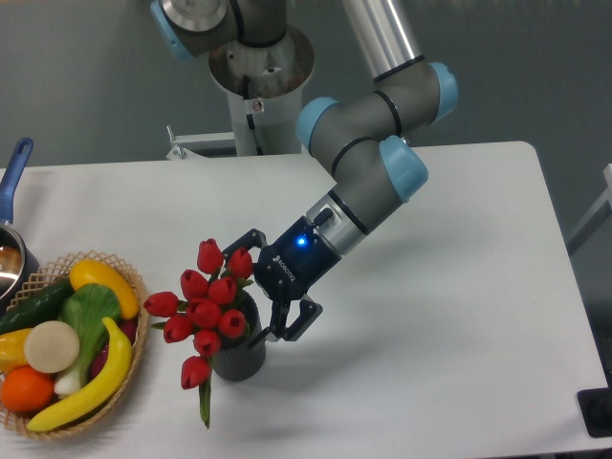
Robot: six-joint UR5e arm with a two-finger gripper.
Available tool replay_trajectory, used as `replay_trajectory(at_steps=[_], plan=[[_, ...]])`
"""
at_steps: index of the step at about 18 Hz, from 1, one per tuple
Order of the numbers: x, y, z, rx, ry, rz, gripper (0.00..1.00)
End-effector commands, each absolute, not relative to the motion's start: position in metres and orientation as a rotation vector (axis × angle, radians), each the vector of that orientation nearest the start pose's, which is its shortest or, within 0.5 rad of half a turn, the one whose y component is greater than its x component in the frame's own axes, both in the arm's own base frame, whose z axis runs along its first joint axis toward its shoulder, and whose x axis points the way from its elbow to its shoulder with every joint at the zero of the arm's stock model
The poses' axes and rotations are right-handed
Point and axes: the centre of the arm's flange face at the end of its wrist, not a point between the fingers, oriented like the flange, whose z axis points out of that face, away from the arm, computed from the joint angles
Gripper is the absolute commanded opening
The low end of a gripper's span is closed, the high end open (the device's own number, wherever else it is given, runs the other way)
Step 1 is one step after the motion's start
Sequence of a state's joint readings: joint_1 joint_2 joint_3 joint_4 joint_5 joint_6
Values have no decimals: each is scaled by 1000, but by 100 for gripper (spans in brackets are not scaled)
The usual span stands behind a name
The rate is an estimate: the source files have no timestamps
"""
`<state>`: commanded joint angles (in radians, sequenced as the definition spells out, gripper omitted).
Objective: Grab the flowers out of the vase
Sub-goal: 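Close the gripper around the tulip stems at the vase mouth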
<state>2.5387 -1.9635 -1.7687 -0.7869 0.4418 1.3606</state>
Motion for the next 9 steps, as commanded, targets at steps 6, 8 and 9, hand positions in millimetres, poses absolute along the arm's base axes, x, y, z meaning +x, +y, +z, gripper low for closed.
replay_trajectory(at_steps=[6,8,9], plan=[[-365,522,313,-1951,513,-327,52],[-365,522,313,-1952,512,-328,48],[-364,522,314,-1950,513,-327,46]])
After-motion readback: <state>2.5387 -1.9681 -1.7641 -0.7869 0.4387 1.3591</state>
